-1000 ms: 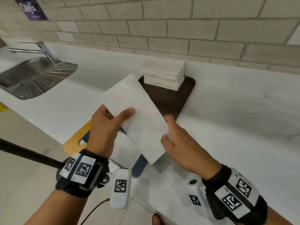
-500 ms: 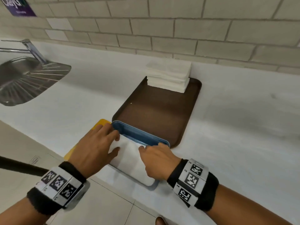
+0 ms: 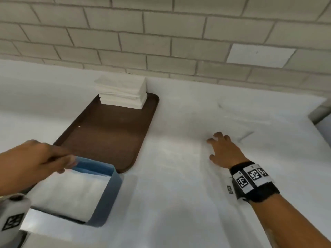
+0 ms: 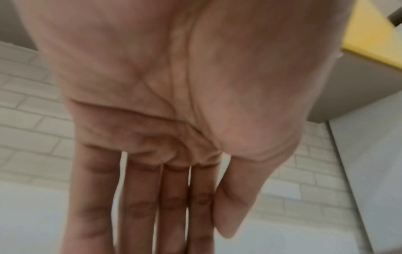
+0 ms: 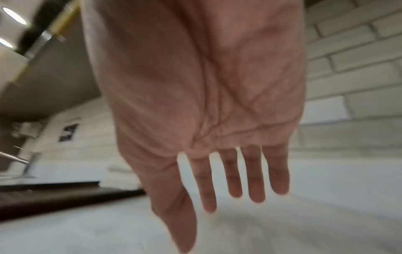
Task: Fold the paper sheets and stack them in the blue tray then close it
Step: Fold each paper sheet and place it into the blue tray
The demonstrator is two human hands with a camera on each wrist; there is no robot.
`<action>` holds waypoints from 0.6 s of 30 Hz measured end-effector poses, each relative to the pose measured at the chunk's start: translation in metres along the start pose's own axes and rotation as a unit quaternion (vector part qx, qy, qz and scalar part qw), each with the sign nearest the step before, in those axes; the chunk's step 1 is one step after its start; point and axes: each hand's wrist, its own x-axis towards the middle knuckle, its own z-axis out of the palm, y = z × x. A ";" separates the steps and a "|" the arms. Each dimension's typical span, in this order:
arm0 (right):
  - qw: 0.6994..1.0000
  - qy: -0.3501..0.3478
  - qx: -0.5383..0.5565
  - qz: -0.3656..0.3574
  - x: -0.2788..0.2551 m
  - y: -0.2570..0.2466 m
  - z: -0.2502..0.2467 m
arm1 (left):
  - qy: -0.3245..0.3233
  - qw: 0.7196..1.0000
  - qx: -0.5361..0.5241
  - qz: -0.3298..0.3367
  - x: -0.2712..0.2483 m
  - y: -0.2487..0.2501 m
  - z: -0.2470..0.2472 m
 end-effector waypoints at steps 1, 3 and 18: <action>1.000 -0.003 0.013 0.003 0.003 0.012 0.005 | 0.007 1.000 0.005 0.016 0.001 0.026 -0.010; 0.999 0.015 0.023 -0.019 0.008 0.023 0.012 | 0.017 0.999 -0.010 0.044 0.005 0.084 -0.021; 0.907 0.034 0.358 -0.218 -0.094 0.083 -0.045 | -0.079 0.969 -0.143 0.182 0.124 0.292 0.100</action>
